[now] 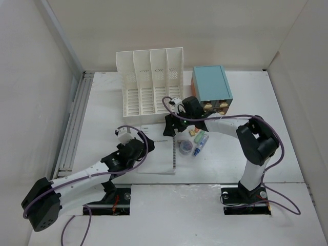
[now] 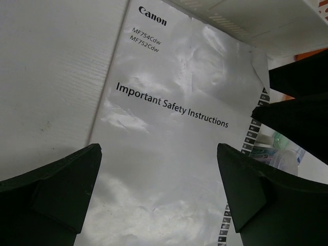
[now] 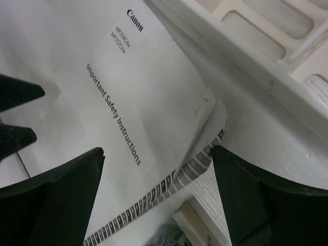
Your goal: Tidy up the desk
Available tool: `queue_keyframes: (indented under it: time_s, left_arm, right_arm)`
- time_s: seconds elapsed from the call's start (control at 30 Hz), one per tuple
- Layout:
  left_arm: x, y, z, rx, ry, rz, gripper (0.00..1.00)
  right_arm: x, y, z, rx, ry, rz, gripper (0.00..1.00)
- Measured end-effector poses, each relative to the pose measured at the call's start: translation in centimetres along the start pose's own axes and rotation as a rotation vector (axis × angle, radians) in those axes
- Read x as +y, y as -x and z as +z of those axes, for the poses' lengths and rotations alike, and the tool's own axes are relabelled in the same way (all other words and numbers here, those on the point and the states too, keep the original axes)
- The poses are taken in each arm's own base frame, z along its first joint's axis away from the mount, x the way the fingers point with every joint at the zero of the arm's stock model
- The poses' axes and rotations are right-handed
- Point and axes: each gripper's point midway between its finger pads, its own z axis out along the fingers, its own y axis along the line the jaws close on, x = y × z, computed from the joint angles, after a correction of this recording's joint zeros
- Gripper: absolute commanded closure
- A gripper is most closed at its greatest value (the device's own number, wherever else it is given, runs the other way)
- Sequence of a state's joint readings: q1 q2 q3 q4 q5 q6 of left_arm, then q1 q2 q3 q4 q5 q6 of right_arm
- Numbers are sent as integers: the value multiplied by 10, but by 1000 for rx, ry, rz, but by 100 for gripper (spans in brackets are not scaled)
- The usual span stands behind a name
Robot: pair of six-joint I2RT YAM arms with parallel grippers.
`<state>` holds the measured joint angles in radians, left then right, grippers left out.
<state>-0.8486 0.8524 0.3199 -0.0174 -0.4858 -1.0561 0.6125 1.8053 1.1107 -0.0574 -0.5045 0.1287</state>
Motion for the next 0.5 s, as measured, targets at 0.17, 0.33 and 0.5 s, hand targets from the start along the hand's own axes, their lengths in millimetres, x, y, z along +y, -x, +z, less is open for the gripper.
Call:
queue_keyframes:
  time_s: [0.17,0.33,0.5]
  left_arm:
    - [6,-7,6,15,29,15,8]
    - [12,-14,10,30,51,22,8]
    - [15,-20,13,46,60,31,17]
  right_arm:
    - [-10,-17,12,4,-66,80,9]
    - [-23,-22,12,-18,-141,129,9]
    - [-21,-23,14,-26,-129,156,19]
